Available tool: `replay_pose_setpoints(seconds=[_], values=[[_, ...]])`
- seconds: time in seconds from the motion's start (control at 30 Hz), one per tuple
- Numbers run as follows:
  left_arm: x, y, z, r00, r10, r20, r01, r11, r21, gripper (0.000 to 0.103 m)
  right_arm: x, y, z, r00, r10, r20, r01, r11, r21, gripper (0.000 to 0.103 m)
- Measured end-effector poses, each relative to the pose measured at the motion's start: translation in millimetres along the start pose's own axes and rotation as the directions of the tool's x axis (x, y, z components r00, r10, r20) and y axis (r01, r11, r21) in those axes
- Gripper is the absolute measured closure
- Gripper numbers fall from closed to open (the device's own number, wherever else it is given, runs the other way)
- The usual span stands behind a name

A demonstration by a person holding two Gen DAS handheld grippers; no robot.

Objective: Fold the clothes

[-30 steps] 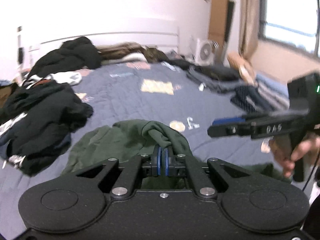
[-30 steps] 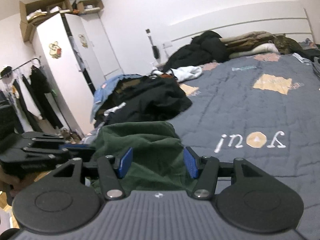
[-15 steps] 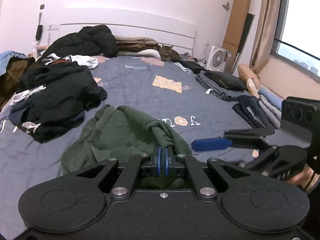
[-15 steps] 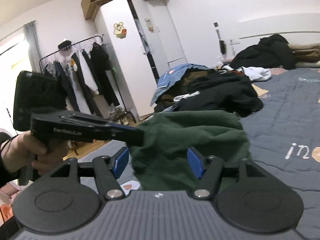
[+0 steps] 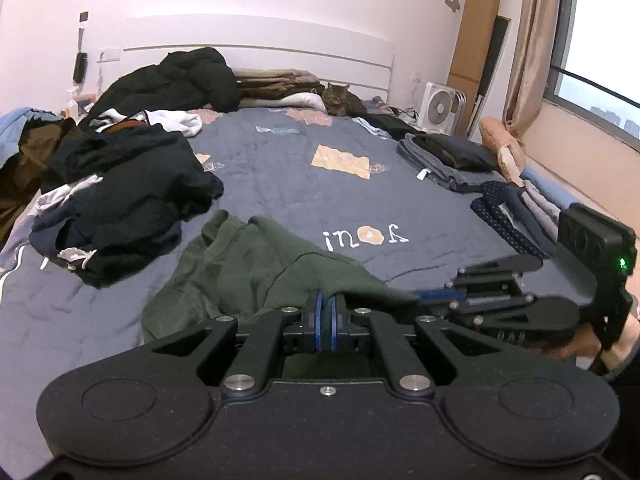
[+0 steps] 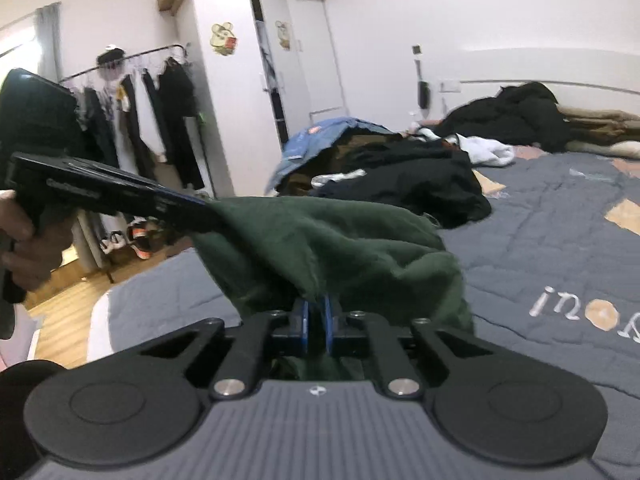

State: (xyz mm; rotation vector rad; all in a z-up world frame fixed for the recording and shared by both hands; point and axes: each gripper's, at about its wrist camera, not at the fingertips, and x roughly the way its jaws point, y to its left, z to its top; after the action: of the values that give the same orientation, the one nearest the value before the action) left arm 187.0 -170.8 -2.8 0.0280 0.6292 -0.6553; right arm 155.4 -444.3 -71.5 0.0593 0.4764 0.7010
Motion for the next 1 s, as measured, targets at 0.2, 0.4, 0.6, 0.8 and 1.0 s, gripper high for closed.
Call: replay_pose_setpoints(seconds=[0.2, 0.4, 0.6, 0.8, 1.0], values=[[-6, -3, -1, 0.996, -0.072, -0.048, 0.070, 0.996, -0.048, 0.098, -4, -12, -1, 1.000, 0.003, 0.008, -0.003, 0.999, 0.033, 0.096], [-28, -41, -15, 0.999, -0.052, -0.011, 0.053, 0.993, 0.109, 0.094, -9, -31, 1, 0.998, 0.036, 0.043, -0.043, 0.985, 0.169, 0.096], [28, -84, -57, 0.990, -0.075, -0.118, 0.099, 0.972, 0.211, 0.077, -14, -43, 2, 0.996, 0.044, 0.075, -0.061, 0.968, 0.244, 0.095], [76, -68, -54, 0.998, 0.031, -0.059, -0.019, 0.979, 0.202, 0.077, -14, -43, 2, 0.996, 0.045, 0.072, -0.062, 0.968, 0.243, 0.095], [69, -39, -19, 0.986, 0.134, 0.098, -0.145, 0.982, 0.119, 0.077, -18, -49, 1, 0.996, 0.041, 0.080, -0.060, 0.966, 0.252, 0.095]])
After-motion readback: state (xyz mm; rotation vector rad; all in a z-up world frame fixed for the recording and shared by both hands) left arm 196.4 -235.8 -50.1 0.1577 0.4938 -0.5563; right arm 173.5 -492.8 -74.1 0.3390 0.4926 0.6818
